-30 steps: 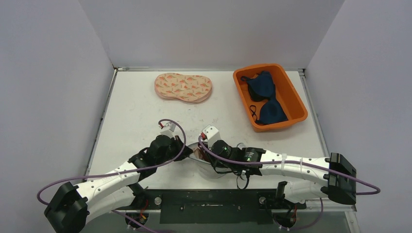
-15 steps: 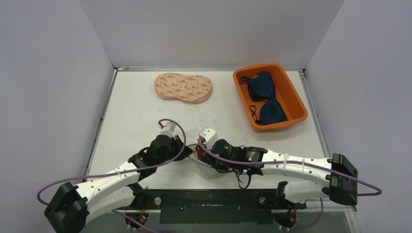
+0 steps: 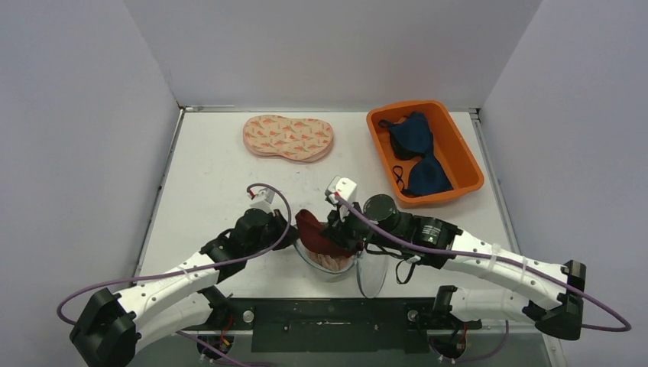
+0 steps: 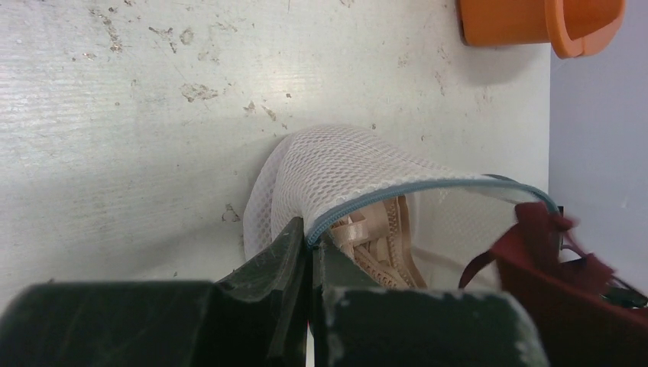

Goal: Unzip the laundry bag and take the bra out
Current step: Place the bra in the bin.

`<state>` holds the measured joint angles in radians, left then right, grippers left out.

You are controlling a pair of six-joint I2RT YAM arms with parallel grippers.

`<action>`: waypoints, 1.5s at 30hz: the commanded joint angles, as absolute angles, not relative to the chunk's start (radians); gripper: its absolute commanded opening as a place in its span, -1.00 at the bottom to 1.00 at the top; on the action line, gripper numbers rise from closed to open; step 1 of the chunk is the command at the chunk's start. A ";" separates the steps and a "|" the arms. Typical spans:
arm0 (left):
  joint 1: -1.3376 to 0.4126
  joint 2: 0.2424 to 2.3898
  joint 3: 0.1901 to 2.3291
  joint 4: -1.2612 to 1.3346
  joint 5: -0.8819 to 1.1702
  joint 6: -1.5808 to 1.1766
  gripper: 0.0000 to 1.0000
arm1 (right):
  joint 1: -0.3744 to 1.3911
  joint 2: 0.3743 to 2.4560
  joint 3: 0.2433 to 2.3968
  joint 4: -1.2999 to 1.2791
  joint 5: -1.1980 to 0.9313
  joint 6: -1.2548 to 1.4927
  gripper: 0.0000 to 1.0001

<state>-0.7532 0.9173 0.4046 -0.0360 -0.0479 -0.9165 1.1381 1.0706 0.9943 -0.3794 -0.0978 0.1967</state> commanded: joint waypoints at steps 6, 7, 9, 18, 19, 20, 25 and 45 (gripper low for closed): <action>-0.745 0.874 0.459 -0.067 -0.088 -0.920 -1.00 | 1.079 0.950 1.072 -0.284 0.123 0.217 -0.89; -0.744 0.869 0.460 -0.074 -0.093 -0.919 -1.00 | 1.076 0.939 1.088 -0.281 0.162 0.211 -0.89; -0.744 0.861 0.461 -0.086 -0.102 -0.919 -1.00 | 1.073 0.926 1.125 -0.283 0.254 0.193 -0.89; -0.737 0.816 0.447 -0.120 -0.132 -0.920 -1.00 | 1.039 1.007 1.381 -0.287 0.780 0.082 -0.89; -0.734 0.810 0.445 -0.123 -0.136 -0.920 -1.00 | 1.034 1.041 1.421 -0.308 0.869 0.073 -0.89; -0.732 0.802 0.442 -0.125 -0.138 -0.919 -1.00 | 1.025 1.082 1.460 -0.319 0.965 0.048 -0.89; -0.724 0.777 0.425 -0.128 -0.149 -0.928 -1.00 | 0.794 1.262 1.542 -0.352 1.098 -0.006 -0.89; -0.713 0.798 0.383 -0.062 -0.138 -0.959 -1.00 | 0.293 1.664 1.416 -0.238 0.868 0.214 -0.90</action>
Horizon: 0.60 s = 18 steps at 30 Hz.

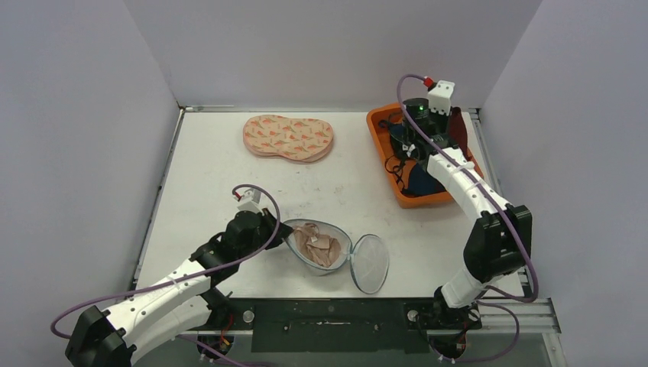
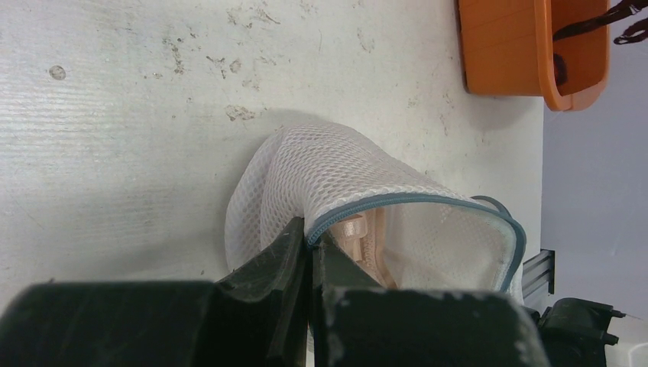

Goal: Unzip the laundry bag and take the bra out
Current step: Place the bra in the bin.

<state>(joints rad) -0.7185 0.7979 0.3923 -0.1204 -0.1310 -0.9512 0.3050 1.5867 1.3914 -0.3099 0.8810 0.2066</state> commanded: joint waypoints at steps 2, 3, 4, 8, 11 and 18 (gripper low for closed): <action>-0.713 0.806 0.382 -0.055 -0.133 -0.958 -1.00 | 0.293 1.709 1.419 -0.244 0.867 0.224 -0.90; -0.712 0.810 0.382 -0.054 -0.132 -0.957 -1.00 | 0.293 1.728 1.414 -0.244 0.869 0.231 -0.90; -0.712 0.812 0.381 -0.055 -0.129 -0.958 -1.00 | 0.293 1.745 1.407 -0.243 0.870 0.235 -0.90; -0.712 0.808 0.368 -0.046 -0.117 -0.964 -1.00 | 0.293 1.786 1.348 -0.236 0.859 0.250 -0.90; -0.711 0.805 0.362 -0.037 -0.118 -0.966 -1.00 | 0.304 1.793 1.310 -0.238 0.842 0.267 -0.90; -0.710 0.829 0.368 -0.022 -0.113 -0.966 -1.00 | 0.340 1.801 1.228 -0.247 0.783 0.295 -0.89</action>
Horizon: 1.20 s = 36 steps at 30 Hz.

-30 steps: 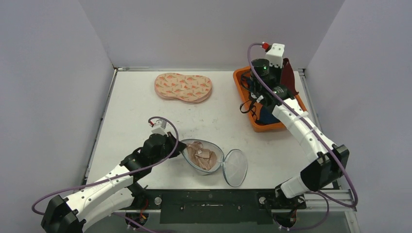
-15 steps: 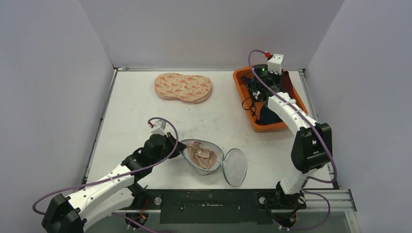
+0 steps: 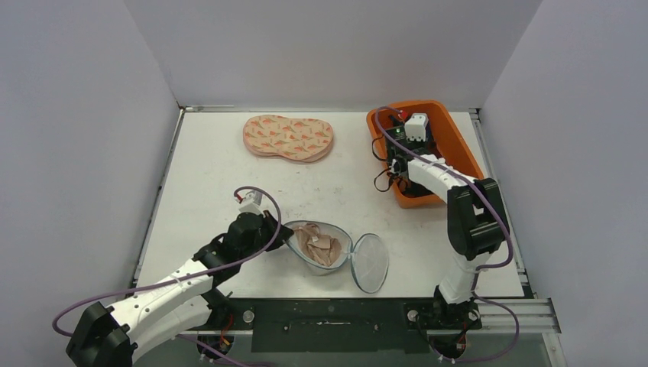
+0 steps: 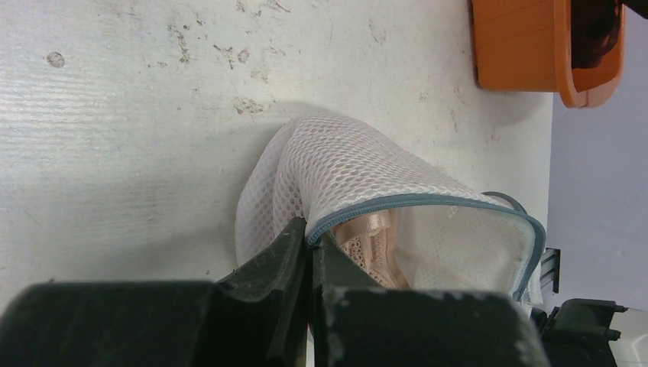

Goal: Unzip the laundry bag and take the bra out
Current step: Place the bra in the bin.

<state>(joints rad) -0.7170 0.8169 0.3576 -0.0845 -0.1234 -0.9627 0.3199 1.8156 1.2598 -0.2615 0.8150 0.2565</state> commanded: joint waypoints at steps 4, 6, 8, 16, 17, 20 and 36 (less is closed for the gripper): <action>-0.711 0.835 0.370 -0.029 -0.110 -0.963 -1.00 | 0.345 1.794 1.197 -0.249 0.737 0.314 -0.89; -0.710 0.831 0.370 -0.033 -0.113 -0.962 -1.00 | 0.349 1.785 1.190 -0.249 0.726 0.317 -0.78; -0.710 0.823 0.370 -0.039 -0.116 -0.962 -1.00 | 0.353 1.772 1.186 -0.250 0.715 0.320 -0.45; -0.711 0.809 0.382 -0.061 -0.126 -0.959 -1.00 | 0.370 1.685 1.213 -0.279 0.679 0.336 0.37; -0.710 0.807 0.384 -0.066 -0.126 -0.958 -1.00 | 0.371 1.670 1.222 -0.289 0.674 0.342 0.41; -0.710 0.801 0.394 -0.080 -0.131 -0.953 -1.00 | 0.382 1.595 1.236 -0.305 0.650 0.354 0.51; -0.706 0.738 0.430 -0.152 -0.131 -0.946 -1.00 | 0.880 1.031 1.151 -0.311 0.262 0.337 0.57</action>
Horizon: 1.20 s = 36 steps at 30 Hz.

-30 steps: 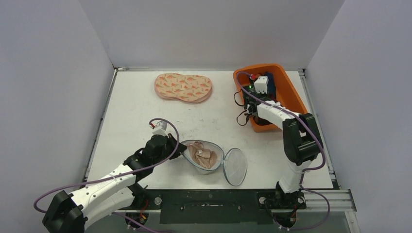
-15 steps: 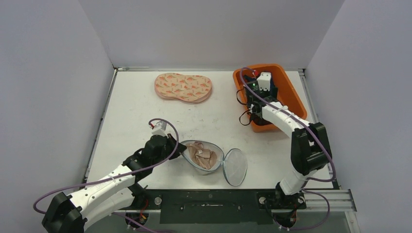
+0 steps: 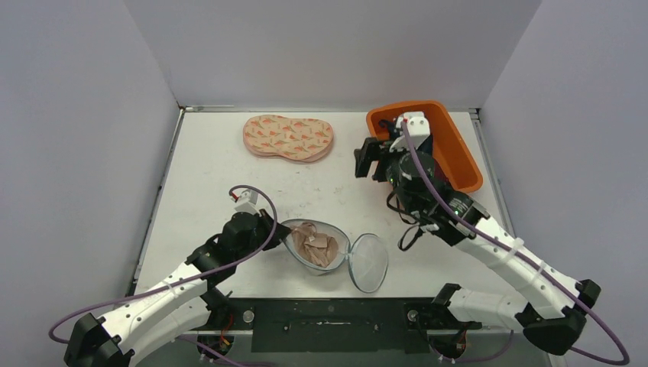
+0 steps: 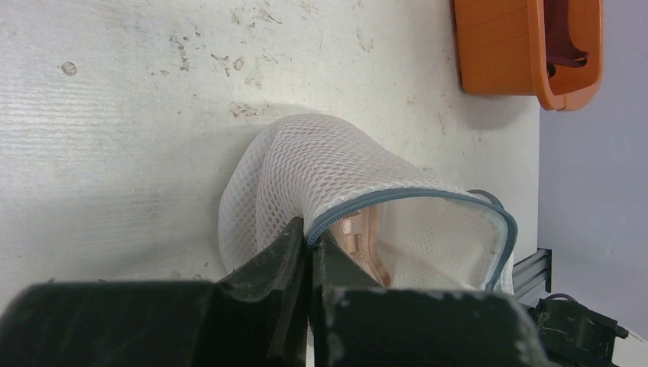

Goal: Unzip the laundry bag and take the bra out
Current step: Place the bra in the bin, then pick up the bra from the laundry bag.

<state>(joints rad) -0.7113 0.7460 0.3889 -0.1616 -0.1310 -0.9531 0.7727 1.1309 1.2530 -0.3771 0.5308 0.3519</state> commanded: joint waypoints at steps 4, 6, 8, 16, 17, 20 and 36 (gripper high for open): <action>-0.706 0.724 0.433 -0.159 -0.122 -0.939 -1.00 | 1.011 0.965 0.987 -0.209 0.130 0.404 0.58; -0.705 0.709 0.429 -0.163 -0.117 -0.929 -1.00 | 1.086 0.975 0.928 -0.178 0.142 0.423 0.58; -0.704 0.695 0.423 -0.169 -0.110 -0.918 -1.00 | 1.196 1.008 0.884 -0.153 0.227 0.427 0.56; -0.700 0.647 0.369 -0.137 -0.060 -0.908 -1.00 | 1.523 1.151 0.793 0.057 0.718 0.393 0.42; -0.699 0.644 0.361 -0.132 -0.055 -0.908 -1.00 | 1.524 1.179 0.796 0.057 0.739 0.407 0.40; -0.699 0.640 0.346 -0.123 -0.041 -0.906 -1.00 | 1.519 1.256 0.828 0.029 0.780 0.421 0.36; -0.700 0.594 0.294 -0.147 -0.003 -0.890 -1.00 | 1.451 1.381 0.768 -0.071 0.575 0.530 0.25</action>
<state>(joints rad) -0.7048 0.5976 0.3038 -0.1741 -0.0238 -0.9051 1.4452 1.3548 0.7944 -0.0639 0.6373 0.4782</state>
